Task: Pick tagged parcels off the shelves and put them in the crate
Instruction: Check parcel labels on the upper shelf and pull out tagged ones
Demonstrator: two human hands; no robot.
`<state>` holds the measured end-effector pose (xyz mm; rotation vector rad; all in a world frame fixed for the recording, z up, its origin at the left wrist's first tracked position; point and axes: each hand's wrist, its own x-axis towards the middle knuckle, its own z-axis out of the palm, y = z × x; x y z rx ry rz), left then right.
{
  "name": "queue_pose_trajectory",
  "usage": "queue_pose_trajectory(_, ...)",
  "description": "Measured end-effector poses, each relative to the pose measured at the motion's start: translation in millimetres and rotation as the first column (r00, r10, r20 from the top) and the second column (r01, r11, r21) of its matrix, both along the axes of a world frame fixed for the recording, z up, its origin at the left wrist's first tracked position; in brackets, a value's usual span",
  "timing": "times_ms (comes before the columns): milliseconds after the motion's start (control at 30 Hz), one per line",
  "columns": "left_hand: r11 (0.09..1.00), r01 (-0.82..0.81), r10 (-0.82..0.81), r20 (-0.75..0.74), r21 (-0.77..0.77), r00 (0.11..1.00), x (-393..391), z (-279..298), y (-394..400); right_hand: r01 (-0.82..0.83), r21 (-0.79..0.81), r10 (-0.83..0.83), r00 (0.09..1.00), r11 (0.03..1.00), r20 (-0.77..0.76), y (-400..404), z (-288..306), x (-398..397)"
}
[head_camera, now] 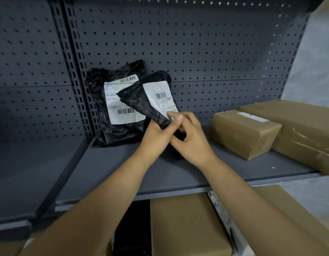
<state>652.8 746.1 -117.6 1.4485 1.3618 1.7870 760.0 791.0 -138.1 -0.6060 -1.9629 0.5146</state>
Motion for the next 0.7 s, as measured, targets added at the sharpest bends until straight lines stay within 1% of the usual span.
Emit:
queue_pose_trajectory(67,0.995,-0.091,0.093,0.077,-0.03,0.993,-5,0,2,-0.036,-0.049,0.034,0.998,0.998,-0.047,0,2,0)
queue_pose_trajectory(133,0.992,-0.111,0.117,0.142,-0.053,0.983,-9,0,4,-0.043,-0.102,0.031,0.993,0.994,-0.115,0,5,3)
queue_pose_trajectory(167,0.995,-0.092,0.098,0.171,-0.045,0.98,-11,0,4,0.003,-0.1,-0.015,0.992,0.995,-0.126,0,5,5)
queue_pose_trajectory(233,0.999,-0.051,0.052,0.253,-0.012,0.966,-13,0,5,0.156,-0.097,-0.167,0.978,0.983,-0.124,4,5,7)
queue_pose_trajectory(267,0.999,-0.044,0.044,0.294,-0.008,0.955,-13,1,5,0.191,-0.141,-0.21,0.969,0.971,-0.127,4,6,8)
queue_pose_trajectory(300,0.999,-0.039,0.04,0.329,-0.009,0.943,-13,1,4,0.18,-0.215,-0.212,0.968,0.96,-0.135,5,8,9)
queue_pose_trajectory(333,0.999,-0.03,0.032,0.351,-0.01,0.936,-13,2,3,0.129,-0.301,-0.181,0.972,0.945,-0.152,5,10,10)
queue_pose_trajectory(400,1.0,0.004,-0.003,0.364,-0.004,0.931,-12,4,1,0.002,-0.432,-0.096,0.976,0.902,-0.195,6,12,11)
queue_pose_trajectory(433,1.0,0.013,-0.011,0.366,-0.003,0.931,-13,4,1,-0.026,-0.446,-0.076,0.975,0.895,-0.21,7,12,11)
queue_pose_trajectory(533,1.0,0.017,-0.015,0.354,-0.001,0.935,-13,6,-2,-0.063,-0.439,-0.061,0.963,0.896,-0.262,10,12,12)
queue_pose_trajectory(600,1.0,0.008,-0.008,0.321,0.002,0.947,-14,5,-3,-0.08,-0.43,-0.054,0.956,0.899,-0.29,11,12,13)
queue_pose_trajectory(700,1.0,-0.002,0.003,0.283,-0.006,0.959,-14,4,-3,-0.032,-0.39,-0.091,0.952,0.92,-0.294,12,11,13)
